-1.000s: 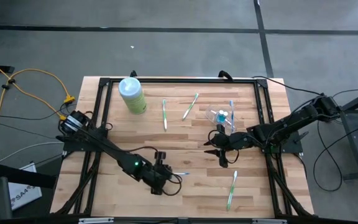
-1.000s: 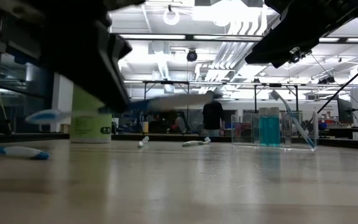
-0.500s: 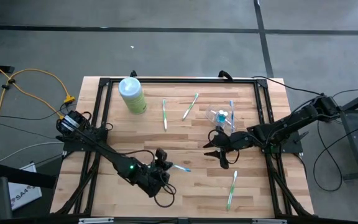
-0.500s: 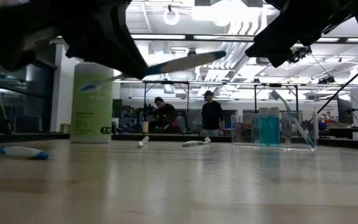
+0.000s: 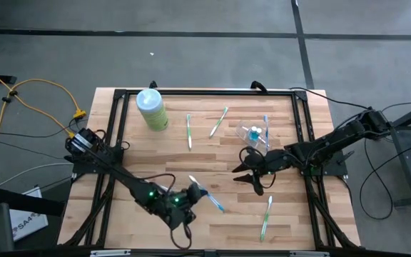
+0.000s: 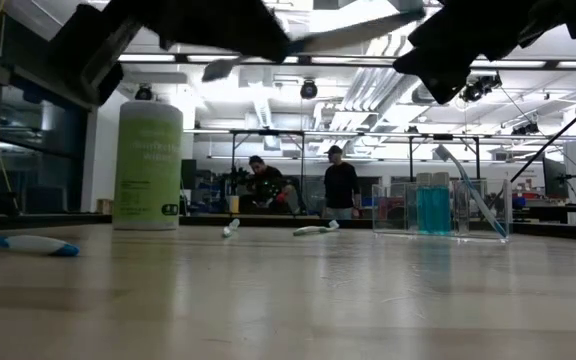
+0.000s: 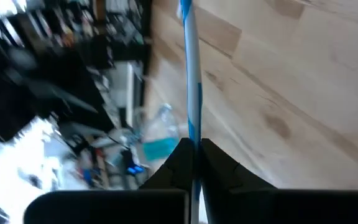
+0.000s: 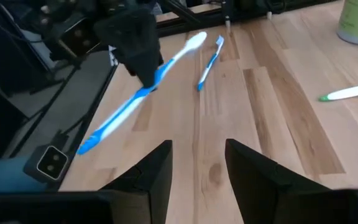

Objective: Pick & Place toothbrushing station
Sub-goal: Put the right blue toothbrush into the right of the transparent organizer

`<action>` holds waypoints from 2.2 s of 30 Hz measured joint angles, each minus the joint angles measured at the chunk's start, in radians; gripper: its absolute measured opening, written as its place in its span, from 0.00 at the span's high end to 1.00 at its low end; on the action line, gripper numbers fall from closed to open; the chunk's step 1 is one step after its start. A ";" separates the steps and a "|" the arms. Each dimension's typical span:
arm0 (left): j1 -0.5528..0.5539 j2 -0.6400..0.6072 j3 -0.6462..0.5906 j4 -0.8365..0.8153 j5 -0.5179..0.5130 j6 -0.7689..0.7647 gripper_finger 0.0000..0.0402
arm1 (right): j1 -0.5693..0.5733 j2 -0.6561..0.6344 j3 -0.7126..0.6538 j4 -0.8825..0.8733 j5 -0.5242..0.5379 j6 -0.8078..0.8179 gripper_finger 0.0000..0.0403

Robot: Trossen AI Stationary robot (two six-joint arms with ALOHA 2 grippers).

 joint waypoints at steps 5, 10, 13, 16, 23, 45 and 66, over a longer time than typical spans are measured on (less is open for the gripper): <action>-0.026 0.001 0.000 0.151 0.000 0.246 0.99 | -0.006 0.000 0.000 0.042 -0.057 0.043 0.65; -0.040 0.001 0.001 0.288 0.052 0.450 0.99 | -0.006 0.000 0.000 0.145 -0.128 0.064 0.65; -0.037 0.001 0.001 0.340 0.141 0.532 0.99 | -0.007 0.000 0.000 0.190 -0.175 0.088 0.65; -0.029 0.001 0.001 0.376 0.176 0.642 0.99 | -0.006 0.000 0.000 0.211 -0.204 0.120 0.65; 0.020 0.002 0.001 0.402 0.278 0.792 0.99 | -0.006 0.032 0.000 0.298 -0.260 0.166 0.65; 0.075 0.002 0.001 0.429 0.399 0.880 0.99 | -0.013 0.276 0.000 0.672 -0.434 0.275 0.65; 0.167 0.002 0.001 0.468 0.559 0.865 0.99 | -0.024 0.276 0.000 0.680 -0.413 0.256 0.65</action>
